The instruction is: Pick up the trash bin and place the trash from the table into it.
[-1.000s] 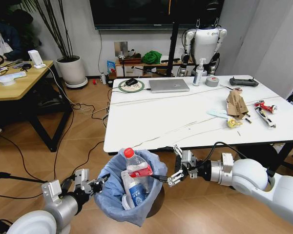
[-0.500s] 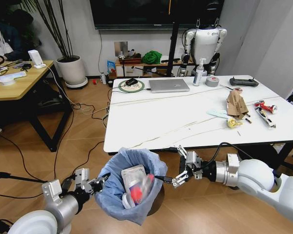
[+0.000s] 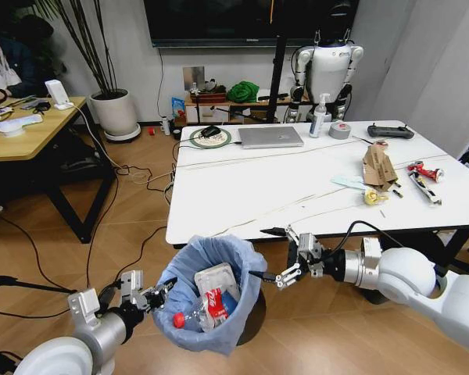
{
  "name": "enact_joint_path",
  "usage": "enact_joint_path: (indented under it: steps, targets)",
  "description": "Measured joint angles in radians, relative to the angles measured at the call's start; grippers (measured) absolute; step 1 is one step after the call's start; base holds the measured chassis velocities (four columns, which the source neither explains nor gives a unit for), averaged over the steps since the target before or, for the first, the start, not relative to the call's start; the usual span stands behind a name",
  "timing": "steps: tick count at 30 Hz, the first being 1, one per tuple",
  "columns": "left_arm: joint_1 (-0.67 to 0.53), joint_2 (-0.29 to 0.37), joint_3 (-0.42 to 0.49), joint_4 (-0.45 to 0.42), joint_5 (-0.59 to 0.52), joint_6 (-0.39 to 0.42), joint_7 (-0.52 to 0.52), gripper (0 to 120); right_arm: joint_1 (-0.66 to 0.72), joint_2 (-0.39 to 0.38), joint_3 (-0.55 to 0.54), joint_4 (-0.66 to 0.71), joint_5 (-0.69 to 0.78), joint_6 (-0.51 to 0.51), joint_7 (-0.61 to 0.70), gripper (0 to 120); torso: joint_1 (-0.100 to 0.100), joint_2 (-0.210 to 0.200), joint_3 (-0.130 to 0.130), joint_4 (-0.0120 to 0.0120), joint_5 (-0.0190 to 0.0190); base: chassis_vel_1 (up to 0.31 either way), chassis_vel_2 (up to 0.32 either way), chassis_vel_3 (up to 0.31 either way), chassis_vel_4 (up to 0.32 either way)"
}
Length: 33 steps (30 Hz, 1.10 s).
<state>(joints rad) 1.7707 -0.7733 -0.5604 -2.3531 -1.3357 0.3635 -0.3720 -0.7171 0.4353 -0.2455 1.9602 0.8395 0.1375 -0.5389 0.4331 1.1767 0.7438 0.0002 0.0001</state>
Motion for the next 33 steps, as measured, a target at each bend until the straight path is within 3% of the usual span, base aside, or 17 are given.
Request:
enact_joint_path:
  steps: [9, 13, 14, 19, 26, 29, 33]
  targets:
    - [0.022, 0.013, -0.004, 0.008, 0.003, 0.0, -0.011, 0, -0.035, 0.053, 0.122, -0.093, 0.059, 0.0, 0.026, 100, 0.0, 0.0, 0.0, 0.0002, -0.0002, 0.0, 0.0, 0.0, 0.0]
    - [0.025, 0.011, -0.008, 0.012, 0.003, -0.001, -0.012, 0, -0.15, 0.098, 0.289, -0.158, 0.105, 0.01, 0.094, 100, 0.0, 0.0, 0.0, 0.0001, 0.0, 0.0, 0.0, 0.0, 0.0]
    - [0.025, 0.011, -0.008, 0.012, 0.003, -0.001, -0.012, 0, -0.15, 0.098, 0.289, -0.158, 0.105, 0.01, 0.094, 100, 0.0, 0.0, 0.0, 0.0001, 0.0, 0.0, 0.0, 0.0, 0.0]
    - [0.016, 0.008, -0.006, 0.019, 0.007, -0.002, -0.011, 0, -0.33, 0.15, 0.558, -0.213, 0.101, 0.018, 0.215, 100, 0.0, 0.0, 0.0, 0.0001, 0.0001, 0.0, 0.0, 0.0, 0.0]
    - [0.006, 0.002, -0.001, 0.037, 0.026, -0.003, -0.004, 0, -0.566, 0.229, 0.809, -0.219, 0.07, 0.036, 0.216, 100, 0.0, 0.0, 0.0, -0.0002, -0.0001, 0.0, 0.0, 0.0, 0.0]
    - [0.007, -0.002, 0.0, 0.039, 0.031, -0.003, -0.001, 0, -0.608, 0.256, 0.851, -0.209, 0.06, 0.037, 0.212, 100, 0.0, 0.0, 0.0, -0.0001, -0.0002, 0.0, 0.0, 0.0, 0.0]
    - [0.014, -0.025, 0.001, 0.045, 0.057, -0.005, 0.009, 0, -0.727, 0.352, 0.977, -0.18, 0.014, 0.045, 0.174, 100, 0.0, 0.0, 0.0, 0.0, -0.0001, 0.0, 0.0, 0.0, 0.0]
